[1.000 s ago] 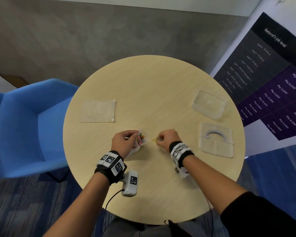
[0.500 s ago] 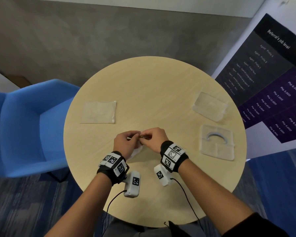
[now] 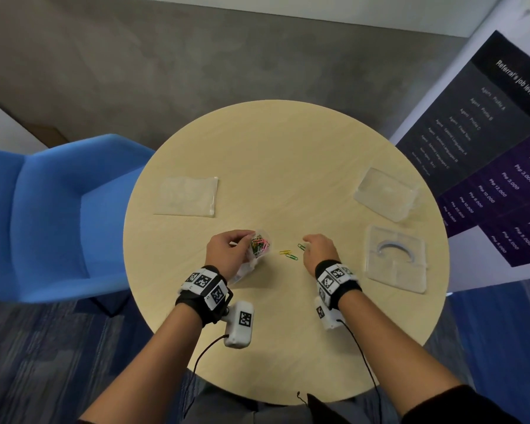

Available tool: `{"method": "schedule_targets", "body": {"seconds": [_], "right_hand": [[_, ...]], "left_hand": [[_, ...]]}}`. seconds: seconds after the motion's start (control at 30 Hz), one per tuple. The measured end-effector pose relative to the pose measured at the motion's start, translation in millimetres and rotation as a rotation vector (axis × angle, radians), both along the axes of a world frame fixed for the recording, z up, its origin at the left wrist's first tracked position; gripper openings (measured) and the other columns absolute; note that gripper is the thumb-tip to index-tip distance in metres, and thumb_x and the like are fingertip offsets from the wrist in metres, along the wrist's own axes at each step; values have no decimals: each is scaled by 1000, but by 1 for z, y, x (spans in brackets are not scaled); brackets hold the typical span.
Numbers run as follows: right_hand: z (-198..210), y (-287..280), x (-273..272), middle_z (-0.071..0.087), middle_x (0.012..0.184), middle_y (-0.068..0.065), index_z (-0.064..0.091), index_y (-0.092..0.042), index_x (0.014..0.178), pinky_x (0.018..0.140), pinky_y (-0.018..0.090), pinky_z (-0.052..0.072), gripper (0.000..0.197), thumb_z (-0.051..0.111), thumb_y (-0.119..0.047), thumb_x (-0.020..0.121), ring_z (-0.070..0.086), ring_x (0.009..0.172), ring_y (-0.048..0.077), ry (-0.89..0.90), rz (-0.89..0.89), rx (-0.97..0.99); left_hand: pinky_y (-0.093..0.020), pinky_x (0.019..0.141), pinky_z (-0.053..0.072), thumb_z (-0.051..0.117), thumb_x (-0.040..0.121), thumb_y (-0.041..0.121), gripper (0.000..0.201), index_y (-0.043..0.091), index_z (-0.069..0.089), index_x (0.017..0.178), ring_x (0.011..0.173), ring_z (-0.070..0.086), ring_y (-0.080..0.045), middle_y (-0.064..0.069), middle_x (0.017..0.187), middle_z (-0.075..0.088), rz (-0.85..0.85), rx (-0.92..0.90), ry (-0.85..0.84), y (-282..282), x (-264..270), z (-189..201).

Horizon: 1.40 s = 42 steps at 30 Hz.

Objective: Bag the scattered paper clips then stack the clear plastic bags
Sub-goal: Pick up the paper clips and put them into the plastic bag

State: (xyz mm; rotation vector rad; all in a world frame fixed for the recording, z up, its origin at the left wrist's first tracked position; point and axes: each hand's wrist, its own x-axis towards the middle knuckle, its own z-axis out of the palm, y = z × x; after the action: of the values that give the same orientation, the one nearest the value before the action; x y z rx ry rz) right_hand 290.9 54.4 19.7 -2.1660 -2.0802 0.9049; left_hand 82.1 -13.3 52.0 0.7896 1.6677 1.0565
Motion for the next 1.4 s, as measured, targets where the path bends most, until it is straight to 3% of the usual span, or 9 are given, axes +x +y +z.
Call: {"method": "schedule_targets", "body": {"seconds": [0.13, 0.23, 0.33, 0.43, 0.67, 0.93, 1.1, 1.27, 1.4], "right_hand": [[-20, -28, -22, 17, 158, 16, 22, -6, 150, 120, 36, 18, 56, 40, -8, 97, 16, 146, 31, -142, 178, 23], [-20, -52, -37, 8, 158, 22, 13, -6, 151, 120, 43, 13, 63, 39, -2, 95, 8, 146, 38, -337, 438, 54], [-20, -61, -34, 18, 155, 25, 21, 1, 148, 115, 42, 27, 55, 34, 6, 95, 17, 143, 39, -387, 627, 117], [-23, -53, -23, 43, 135, 23, 43, 4, 133, 94, 40, 46, 42, 40, 10, 91, 39, 125, 35, -354, 722, 109], [-6, -18, -33, 59, 115, 22, 60, 7, 115, 86, 41, 48, 26, 44, 3, 95, 59, 106, 36, -458, 917, -17], [-1, 18, -32, 74, 81, 5, 76, -12, 80, 71, 27, 57, 11, 77, -21, 73, 68, 72, 19, -241, 578, -166], [0, 18, -17, 74, 70, 0, 77, -13, 71, 68, 26, 59, 6, 77, -16, 65, 68, 63, 12, 12, 353, -204], [10, 14, 9, 71, 71, 3, 74, -14, 94, 74, 28, 59, 22, 70, -5, 74, 73, 68, 21, 378, 101, -302], [5, 14, 13, 73, 89, 3, 78, -16, 95, 74, 20, 54, 19, 67, -7, 82, 68, 73, 12, 193, 214, -68]], "left_hand": [[-43, 79, 61, 68, 90, 21, 13, 15, 77, 96, 87, 72, -24, -10, 92, 73, 22, 2, -28, 1, 0, -1], [-42, 78, 62, 68, 90, 20, 13, 14, 77, 97, 84, 73, -24, -10, 92, 73, 33, 1, -46, 1, -1, -3], [-42, 77, 62, 68, 90, 20, 12, 15, 77, 96, 83, 72, -24, -11, 91, 72, 41, 10, -51, 2, -3, -4], [-41, 76, 62, 68, 90, 20, 13, 15, 77, 97, 85, 72, -25, -11, 92, 72, 34, 16, -45, 2, -4, -6], [-44, 79, 61, 67, 90, 21, 12, 19, 78, 93, 85, 73, -23, -8, 91, 74, 15, 25, -15, 0, -6, -10], [-46, 81, 60, 65, 89, 24, 13, 26, 77, 88, 88, 72, -24, -10, 81, 73, 8, 38, 11, -3, -7, -9], [-46, 81, 60, 64, 91, 24, 13, 28, 76, 86, 89, 72, -23, -10, 81, 73, -15, 35, 18, -5, -6, -6], [-45, 83, 60, 65, 87, 32, 12, 32, 77, 85, 89, 72, -21, -7, 80, 74, -42, 26, 31, -5, -12, -8], [-46, 80, 61, 65, 88, 28, 12, 30, 77, 86, 88, 72, -24, -9, 80, 73, -44, 23, 31, -3, -10, -8]]}}
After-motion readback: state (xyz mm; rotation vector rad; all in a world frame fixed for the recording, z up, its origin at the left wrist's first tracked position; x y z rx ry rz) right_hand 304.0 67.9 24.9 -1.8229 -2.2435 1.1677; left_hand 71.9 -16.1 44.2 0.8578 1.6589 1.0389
